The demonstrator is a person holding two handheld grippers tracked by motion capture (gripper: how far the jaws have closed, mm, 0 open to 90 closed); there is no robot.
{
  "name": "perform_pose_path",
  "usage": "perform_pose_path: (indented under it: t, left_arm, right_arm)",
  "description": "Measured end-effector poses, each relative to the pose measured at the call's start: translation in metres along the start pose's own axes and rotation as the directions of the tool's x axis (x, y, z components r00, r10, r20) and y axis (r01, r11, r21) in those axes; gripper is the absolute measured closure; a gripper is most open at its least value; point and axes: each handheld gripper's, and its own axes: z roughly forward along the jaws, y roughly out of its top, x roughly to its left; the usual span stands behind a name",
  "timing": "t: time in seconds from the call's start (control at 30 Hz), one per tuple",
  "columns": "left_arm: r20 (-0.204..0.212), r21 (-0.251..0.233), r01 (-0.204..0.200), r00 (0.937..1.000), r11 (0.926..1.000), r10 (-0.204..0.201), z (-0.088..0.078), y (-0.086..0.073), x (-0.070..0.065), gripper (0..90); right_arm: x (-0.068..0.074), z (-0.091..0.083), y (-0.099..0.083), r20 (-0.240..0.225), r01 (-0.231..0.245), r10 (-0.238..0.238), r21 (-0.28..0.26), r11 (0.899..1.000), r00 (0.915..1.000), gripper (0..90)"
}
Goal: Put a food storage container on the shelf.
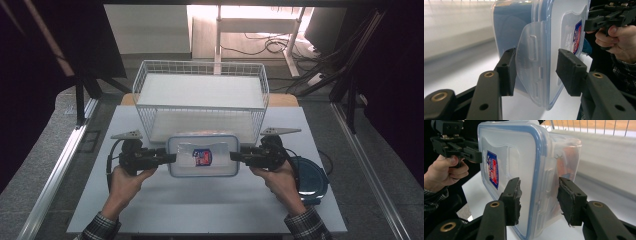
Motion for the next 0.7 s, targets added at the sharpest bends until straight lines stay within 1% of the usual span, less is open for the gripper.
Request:
perform_pose_path:
  t: [0.23,0.5,0.7]
  left_arm:
    - [-0.005,-0.016,-0.006,1.0000,0.9999,0.006,-0.007,0.023,0.002,51.3]
    - [-0.018,-0.037,-0.020,0.9997,0.9991,0.019,-0.013,0.050,0.000,51.2]
    - [-0.013,-0.051,-0.025,0.9996,0.9984,0.025,-0.016,0.072,0.002,51.3]
  right_arm:
    - [0.001,-0.001,0.020,0.003,0.007,-0.007,-0.023,1.000,1.0000,53.9]
    - [0.001,-0.005,0.044,0.003,0.020,-0.020,-0.058,0.998,0.9998,54.0]
    - [-0.001,-0.008,0.063,0.009,0.028,-0.027,-0.085,0.996,0.9996,54.0]
